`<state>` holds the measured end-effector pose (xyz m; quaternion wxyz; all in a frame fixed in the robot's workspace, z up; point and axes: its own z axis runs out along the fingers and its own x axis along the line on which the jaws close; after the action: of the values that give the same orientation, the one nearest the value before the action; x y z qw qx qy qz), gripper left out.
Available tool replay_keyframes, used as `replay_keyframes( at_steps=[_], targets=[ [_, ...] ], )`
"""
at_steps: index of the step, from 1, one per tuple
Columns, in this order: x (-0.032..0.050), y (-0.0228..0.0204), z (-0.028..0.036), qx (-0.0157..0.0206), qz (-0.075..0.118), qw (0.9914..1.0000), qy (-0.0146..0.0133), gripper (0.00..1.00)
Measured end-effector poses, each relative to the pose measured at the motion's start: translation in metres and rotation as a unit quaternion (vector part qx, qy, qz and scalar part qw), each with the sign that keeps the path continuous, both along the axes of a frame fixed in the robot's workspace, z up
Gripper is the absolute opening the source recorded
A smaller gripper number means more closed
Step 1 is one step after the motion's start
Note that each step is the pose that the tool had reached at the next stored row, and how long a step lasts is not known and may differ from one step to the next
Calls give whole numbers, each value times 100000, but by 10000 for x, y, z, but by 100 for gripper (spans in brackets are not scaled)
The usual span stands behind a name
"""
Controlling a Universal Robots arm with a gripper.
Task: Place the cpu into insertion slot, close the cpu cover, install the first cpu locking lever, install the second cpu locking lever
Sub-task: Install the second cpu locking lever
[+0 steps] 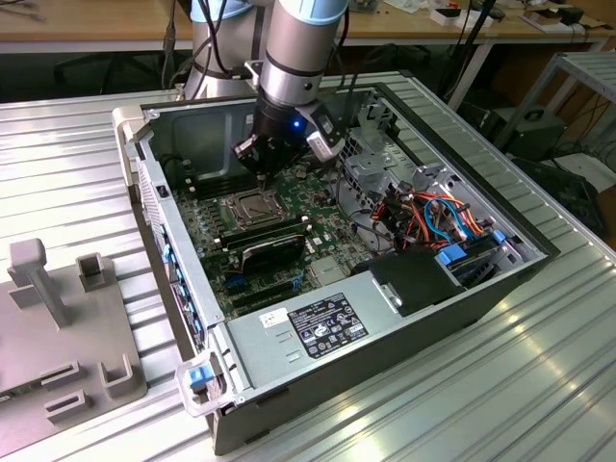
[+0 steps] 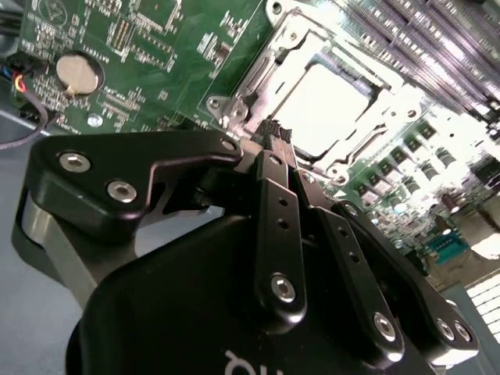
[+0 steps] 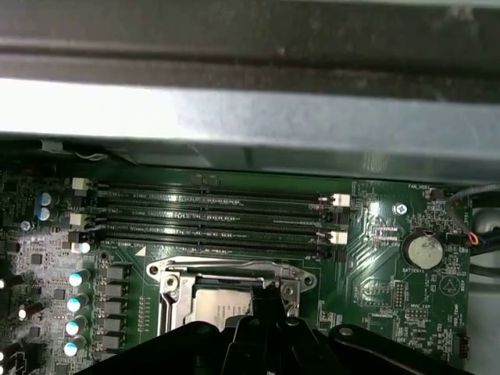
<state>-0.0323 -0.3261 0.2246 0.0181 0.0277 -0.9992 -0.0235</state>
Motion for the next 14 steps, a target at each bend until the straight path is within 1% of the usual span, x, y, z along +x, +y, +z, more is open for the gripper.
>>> replay_keyframes(
  at_steps=[4, 6, 9, 10, 14],
  targets=[
    [0, -61, 1, -12, 3, 100000, 6, 11],
    [0, -128, 0, -7, 0, 100000, 4, 11],
    [1, -197, 0, -20, 4, 100000, 1, 11],
    [3, -203, 0, -42, 2, 100000, 1, 11],
    [70, -206, -6, -104, 3, 100000, 6, 11]
  ],
)
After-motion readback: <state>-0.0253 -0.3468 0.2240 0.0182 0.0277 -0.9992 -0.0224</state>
